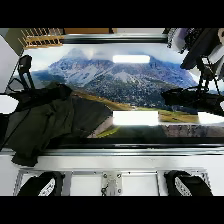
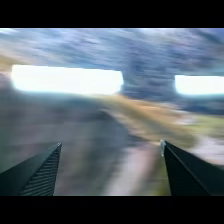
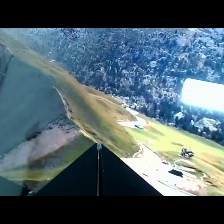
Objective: Fold the clothes and pants, and hang the long-sleeved shirts on hangers.
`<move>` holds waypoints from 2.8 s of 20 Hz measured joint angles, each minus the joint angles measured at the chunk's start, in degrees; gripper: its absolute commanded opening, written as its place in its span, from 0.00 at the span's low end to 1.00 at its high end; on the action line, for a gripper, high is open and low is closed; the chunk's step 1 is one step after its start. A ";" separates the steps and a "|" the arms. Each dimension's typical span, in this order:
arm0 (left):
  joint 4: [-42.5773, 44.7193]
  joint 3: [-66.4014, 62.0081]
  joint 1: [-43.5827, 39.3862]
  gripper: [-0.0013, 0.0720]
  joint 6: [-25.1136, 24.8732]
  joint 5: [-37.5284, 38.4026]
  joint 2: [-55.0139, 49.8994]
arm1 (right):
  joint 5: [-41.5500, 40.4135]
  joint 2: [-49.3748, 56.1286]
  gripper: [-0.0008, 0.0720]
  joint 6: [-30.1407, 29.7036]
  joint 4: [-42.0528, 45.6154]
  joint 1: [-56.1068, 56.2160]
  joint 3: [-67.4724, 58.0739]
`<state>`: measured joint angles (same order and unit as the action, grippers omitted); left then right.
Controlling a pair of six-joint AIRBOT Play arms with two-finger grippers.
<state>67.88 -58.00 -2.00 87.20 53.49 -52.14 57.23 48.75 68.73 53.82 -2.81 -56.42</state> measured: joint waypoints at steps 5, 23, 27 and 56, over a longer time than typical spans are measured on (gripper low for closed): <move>23.87 -0.48 4.13 0.97 5.64 9.53 -6.12 | 0.00 0.00 0.04 0.00 -0.02 0.00 0.00; 27.56 -4.37 -11.02 0.05 11.32 2.25 -18.67 | -0.96 0.00 0.04 0.00 -0.55 0.04 0.00; 22.80 -13.40 -25.92 0.05 10.73 -2.16 -18.10 | -2.01 -0.07 0.04 -0.87 -2.54 -0.22 -0.07; -30.49 -5.42 -4.11 0.88 -11.87 3.63 -41.79 | 3.98 -1.27 0.04 0.28 -4.09 -15.56 1.46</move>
<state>37.39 -63.42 -6.11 75.33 57.12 -93.93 61.21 47.48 69.01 49.74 -18.37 -54.96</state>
